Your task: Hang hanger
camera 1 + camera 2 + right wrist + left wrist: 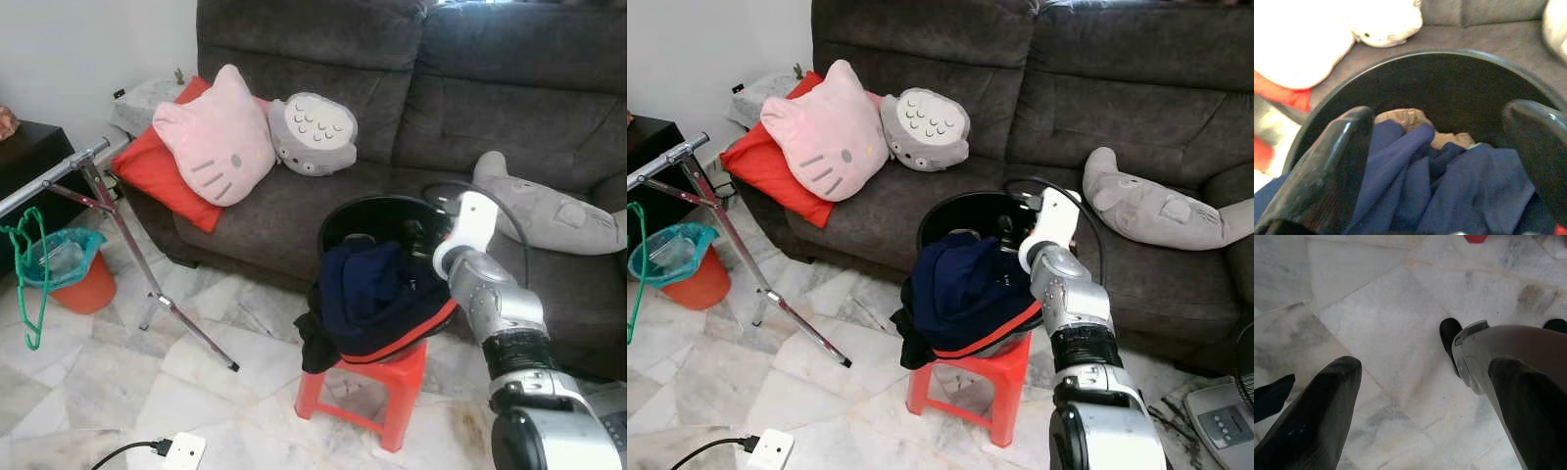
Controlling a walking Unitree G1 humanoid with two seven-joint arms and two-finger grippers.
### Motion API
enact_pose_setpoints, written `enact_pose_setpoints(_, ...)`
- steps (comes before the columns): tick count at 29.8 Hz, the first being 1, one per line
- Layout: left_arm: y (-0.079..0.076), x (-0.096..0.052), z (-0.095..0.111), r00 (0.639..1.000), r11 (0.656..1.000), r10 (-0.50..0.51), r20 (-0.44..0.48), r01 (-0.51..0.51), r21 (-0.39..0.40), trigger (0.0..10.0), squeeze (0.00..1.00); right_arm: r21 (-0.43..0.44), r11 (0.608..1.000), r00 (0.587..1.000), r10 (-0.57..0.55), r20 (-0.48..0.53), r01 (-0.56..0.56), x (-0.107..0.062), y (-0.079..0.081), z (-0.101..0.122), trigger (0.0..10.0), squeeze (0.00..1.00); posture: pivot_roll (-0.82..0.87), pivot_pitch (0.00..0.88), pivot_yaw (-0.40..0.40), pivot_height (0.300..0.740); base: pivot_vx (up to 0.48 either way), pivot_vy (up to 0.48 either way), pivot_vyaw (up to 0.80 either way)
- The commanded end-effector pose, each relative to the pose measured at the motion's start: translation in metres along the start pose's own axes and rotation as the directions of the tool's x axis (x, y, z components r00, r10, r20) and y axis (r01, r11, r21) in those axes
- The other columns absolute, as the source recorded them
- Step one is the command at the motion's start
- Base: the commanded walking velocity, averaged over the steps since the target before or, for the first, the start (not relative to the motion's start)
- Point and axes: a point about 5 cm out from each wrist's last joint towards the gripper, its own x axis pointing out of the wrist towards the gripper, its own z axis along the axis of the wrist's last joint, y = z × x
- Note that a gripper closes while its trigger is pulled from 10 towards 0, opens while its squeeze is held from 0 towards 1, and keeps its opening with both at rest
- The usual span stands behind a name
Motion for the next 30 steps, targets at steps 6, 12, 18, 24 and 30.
enact_pose_setpoints(6,-0.001,-0.001,-0.007,1.0,1.0,-0.002,-0.025,0.002,-0.013,10.0,0.0,-0.52,0.847,0.957,0.229,0.178,-0.106,-0.032,0.013,0.028,10.0,0.0,-0.01,0.0,0.015,0.74,0.0,0.0,0.0)
enact_pose_setpoints(12,-0.002,0.0,-0.005,1.0,1.0,-0.006,-0.023,0.006,-0.011,10.0,0.0,-0.803,0.53,0.864,0.502,0.04,-0.271,-0.069,0.017,0.017,10.0,0.0,-0.02,0.0,0.016,0.74,0.0,0.0,0.0)
enact_pose_setpoints(18,-0.005,0.002,0.002,1.0,1.0,-0.01,-0.017,0.01,-0.005,10.0,0.0,-0.872,0.385,0.862,0.502,-0.076,-0.301,-0.084,0.006,0.0,10.0,0.0,-0.02,0.0,0.018,0.74,0.0,0.0,0.0)
enact_pose_setpoints(24,-0.006,0.002,0.004,1.0,1.0,0.0,-0.011,0.0,-0.005,10.0,0.0,-0.931,0.169,0.898,0.364,-0.245,-0.323,-0.086,-0.018,-0.042,10.0,0.0,-0.02,0.0,0.016,0.74,0.0,0.0,0.0)
enact_pose_setpoints(30,0.0,0.001,0.0,1.0,1.0,0.009,-0.019,-0.009,-0.002,10.0,0.0,-0.926,0.018,0.873,0.34,-0.35,-0.378,-0.088,-0.02,-0.073,10.0,0.0,-0.01,0.0,0.015,0.74,0.0,0.0,0.0)
